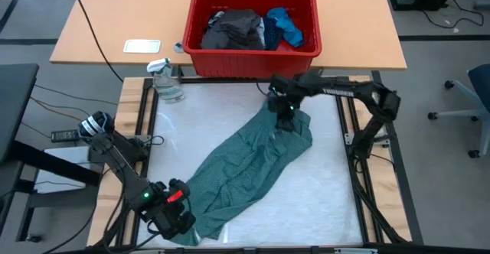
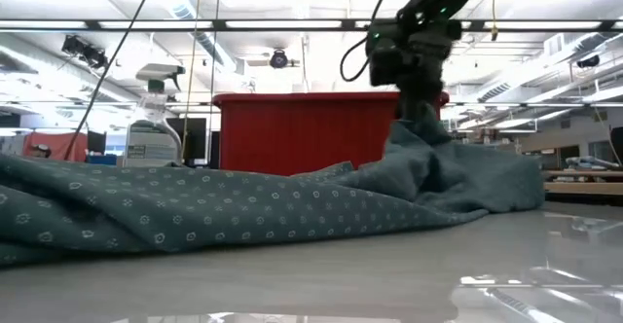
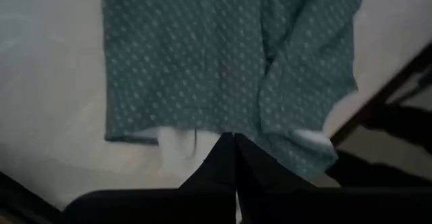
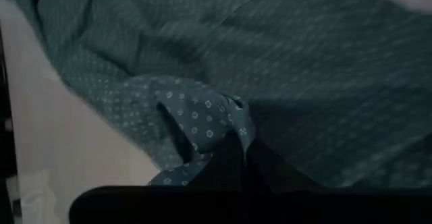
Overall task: Fold laundry
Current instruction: Fold the green shirt
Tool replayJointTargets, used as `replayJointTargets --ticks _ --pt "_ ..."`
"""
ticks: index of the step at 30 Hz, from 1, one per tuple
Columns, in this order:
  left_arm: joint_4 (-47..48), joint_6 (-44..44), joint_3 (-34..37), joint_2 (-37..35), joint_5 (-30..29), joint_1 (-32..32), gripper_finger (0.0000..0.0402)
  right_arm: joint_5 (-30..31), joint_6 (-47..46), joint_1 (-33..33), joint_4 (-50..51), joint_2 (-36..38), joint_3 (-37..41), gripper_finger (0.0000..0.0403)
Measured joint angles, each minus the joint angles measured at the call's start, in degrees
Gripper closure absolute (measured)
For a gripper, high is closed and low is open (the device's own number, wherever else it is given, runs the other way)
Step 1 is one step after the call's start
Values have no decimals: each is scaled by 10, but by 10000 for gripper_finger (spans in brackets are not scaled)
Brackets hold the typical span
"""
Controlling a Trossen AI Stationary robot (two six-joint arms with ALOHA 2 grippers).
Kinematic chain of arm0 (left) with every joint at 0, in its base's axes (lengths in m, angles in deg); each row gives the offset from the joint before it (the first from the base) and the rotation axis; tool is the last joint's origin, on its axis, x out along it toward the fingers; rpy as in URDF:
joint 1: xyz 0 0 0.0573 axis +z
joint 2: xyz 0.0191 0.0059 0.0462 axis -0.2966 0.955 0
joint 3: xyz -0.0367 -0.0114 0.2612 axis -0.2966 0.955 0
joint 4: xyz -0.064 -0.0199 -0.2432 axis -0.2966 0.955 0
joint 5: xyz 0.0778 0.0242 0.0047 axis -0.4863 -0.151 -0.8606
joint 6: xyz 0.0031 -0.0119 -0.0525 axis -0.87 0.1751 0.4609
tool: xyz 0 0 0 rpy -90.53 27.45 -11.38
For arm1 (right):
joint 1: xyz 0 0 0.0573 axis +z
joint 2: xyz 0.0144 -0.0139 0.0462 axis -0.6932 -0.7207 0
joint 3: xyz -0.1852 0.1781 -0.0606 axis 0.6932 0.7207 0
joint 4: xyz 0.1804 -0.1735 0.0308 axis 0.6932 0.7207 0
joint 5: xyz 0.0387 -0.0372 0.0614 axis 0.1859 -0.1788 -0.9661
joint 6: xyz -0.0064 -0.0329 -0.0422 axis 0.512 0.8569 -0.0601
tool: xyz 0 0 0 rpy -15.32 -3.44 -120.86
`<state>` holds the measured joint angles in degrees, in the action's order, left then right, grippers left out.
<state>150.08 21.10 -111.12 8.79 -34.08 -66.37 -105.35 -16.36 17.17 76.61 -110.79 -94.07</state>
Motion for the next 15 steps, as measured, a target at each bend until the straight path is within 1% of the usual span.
replayJointTargets --ticks 2,6,9,11,15 --pt "-10 4 0 -2 -25 1 401 -1 0 -13 9 -17 -24 401" --pt "-61 -14 0 -3 -94 0 401 0 6 -30 20 -49 -57 402" --pt "-61 -22 0 -3 -109 8 394 0 8 -37 19 -63 -77 402" --pt "-46 -25 0 -1 -110 15 376 1 8 -42 19 -65 -83 402" --pt "-33 -25 0 10 -118 26 319 11 4 -52 2 -65 -84 402"
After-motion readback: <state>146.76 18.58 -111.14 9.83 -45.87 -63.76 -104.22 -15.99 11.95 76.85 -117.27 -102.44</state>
